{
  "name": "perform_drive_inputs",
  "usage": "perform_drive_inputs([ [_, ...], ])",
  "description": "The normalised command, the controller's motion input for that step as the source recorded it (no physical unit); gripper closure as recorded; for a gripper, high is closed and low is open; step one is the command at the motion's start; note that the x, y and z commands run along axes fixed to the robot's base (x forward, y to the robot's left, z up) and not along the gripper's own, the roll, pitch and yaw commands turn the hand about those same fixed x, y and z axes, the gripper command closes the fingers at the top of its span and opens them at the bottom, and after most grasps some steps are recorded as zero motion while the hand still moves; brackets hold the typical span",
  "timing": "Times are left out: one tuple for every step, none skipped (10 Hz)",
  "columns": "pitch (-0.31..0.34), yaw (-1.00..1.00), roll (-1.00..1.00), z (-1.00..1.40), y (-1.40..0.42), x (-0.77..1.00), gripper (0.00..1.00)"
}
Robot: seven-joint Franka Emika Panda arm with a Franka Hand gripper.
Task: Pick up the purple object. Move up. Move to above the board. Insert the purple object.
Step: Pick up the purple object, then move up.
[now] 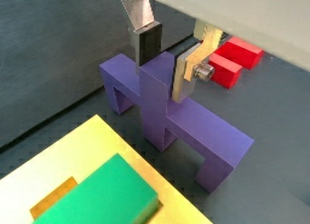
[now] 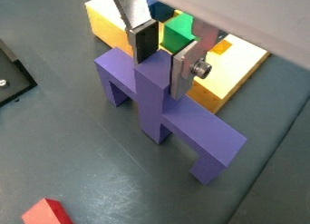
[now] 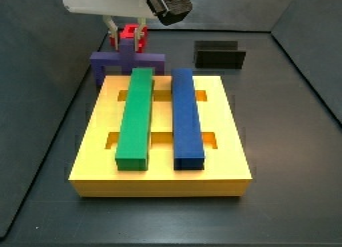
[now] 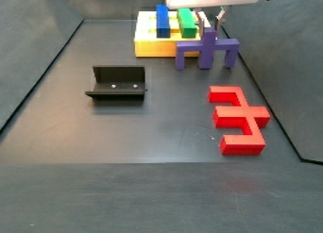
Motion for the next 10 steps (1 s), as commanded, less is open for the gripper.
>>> perform_drive_inputs([
  [0.0,0.0,0.0,0.0,0.0,0.0,1.0],
  [0.0,0.0,0.0,0.0,0.0,0.0,1.0],
  [0.0,0.0,0.0,0.0,0.0,0.0,1.0],
  [0.0,0.0,0.0,0.0,0.0,0.0,1.0],
  [0.0,0.0,0.0,0.0,0.0,0.0,1.0],
  [0.0,0.0,0.0,0.0,0.0,0.0,1.0],
  [0.0,0.0,0.0,0.0,0.0,0.0,1.0],
  [0.0,0.0,0.0,0.83,0.0,0.0,1.0],
  [0.055,0.05,0.0,0.73,0.07,-0.07,1.0],
  [0.061,0.03,-0.05,0.51,0.03,-0.07,1.0],
])
